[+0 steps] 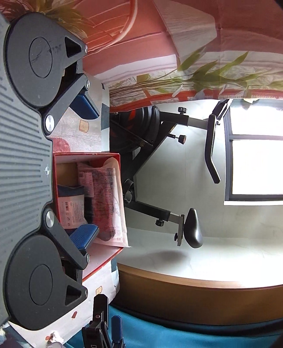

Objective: Organize soft objects
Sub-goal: 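Move both tools back down toward the items beside the red box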

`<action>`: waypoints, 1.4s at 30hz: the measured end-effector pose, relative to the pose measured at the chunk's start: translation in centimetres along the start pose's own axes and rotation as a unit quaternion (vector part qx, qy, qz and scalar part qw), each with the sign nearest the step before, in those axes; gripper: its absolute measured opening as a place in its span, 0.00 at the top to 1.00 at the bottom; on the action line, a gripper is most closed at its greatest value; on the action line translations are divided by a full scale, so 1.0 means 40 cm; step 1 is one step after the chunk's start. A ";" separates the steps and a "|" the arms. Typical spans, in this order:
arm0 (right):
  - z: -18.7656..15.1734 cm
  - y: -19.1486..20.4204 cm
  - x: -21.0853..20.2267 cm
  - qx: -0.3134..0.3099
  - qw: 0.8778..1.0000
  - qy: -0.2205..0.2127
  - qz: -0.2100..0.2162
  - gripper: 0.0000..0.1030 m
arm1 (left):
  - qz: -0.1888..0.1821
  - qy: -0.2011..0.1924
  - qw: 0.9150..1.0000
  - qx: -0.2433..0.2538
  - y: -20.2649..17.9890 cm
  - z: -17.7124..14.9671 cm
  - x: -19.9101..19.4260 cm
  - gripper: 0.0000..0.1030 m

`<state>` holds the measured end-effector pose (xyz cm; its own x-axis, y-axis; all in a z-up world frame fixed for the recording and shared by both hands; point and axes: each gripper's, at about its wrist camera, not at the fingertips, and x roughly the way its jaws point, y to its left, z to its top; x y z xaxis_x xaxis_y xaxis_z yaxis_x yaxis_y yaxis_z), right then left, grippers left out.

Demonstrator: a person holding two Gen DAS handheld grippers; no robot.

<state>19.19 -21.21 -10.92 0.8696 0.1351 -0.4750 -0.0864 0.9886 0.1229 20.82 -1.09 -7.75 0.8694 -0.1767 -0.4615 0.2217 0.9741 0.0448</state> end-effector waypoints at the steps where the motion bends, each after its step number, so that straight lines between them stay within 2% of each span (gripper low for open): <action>1: -0.012 0.007 -0.017 0.002 1.000 -0.002 0.004 0.00 | -0.003 -0.001 1.000 -0.003 0.001 -0.013 -0.018 0.00; 8: -0.147 0.041 -0.111 0.027 0.999 -0.013 0.013 0.00 | -0.018 0.002 0.999 -0.028 0.011 -0.128 -0.112 0.00; 12: -0.247 0.040 -0.123 0.027 1.000 0.001 0.005 0.00 | -0.021 0.011 0.999 -0.032 0.008 -0.205 -0.136 0.00; 18: -0.379 0.024 -0.104 0.029 0.999 0.029 -0.010 0.00 | -0.032 0.045 0.998 -0.037 0.005 -0.314 -0.115 0.00; 23: -0.469 0.015 -0.080 0.039 0.997 0.061 0.005 0.00 | -0.042 0.101 0.993 -0.048 0.006 -0.407 -0.073 0.00; 27: -0.496 0.028 -0.057 0.033 0.996 0.081 0.010 0.03 | -0.041 0.130 0.988 -0.068 0.026 -0.442 -0.040 0.00; 32: -0.505 0.047 -0.041 0.013 0.996 0.091 0.013 0.06 | -0.043 0.136 0.987 -0.071 0.028 -0.451 -0.029 0.00; 37: -0.511 0.037 -0.034 0.018 0.995 0.100 0.015 0.10 | -0.052 0.147 0.985 -0.076 0.019 -0.462 -0.022 0.01; 42: -0.514 0.047 -0.037 0.009 0.995 0.097 0.017 0.11 | -0.052 0.141 0.988 -0.036 -0.019 -0.463 -0.030 0.02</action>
<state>7.75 -18.20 -27.92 0.7564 0.1803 -0.6287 -0.1036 0.9821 0.1570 11.44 1.00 -23.64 0.6841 -0.2403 -0.6887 0.2632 0.9619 -0.0742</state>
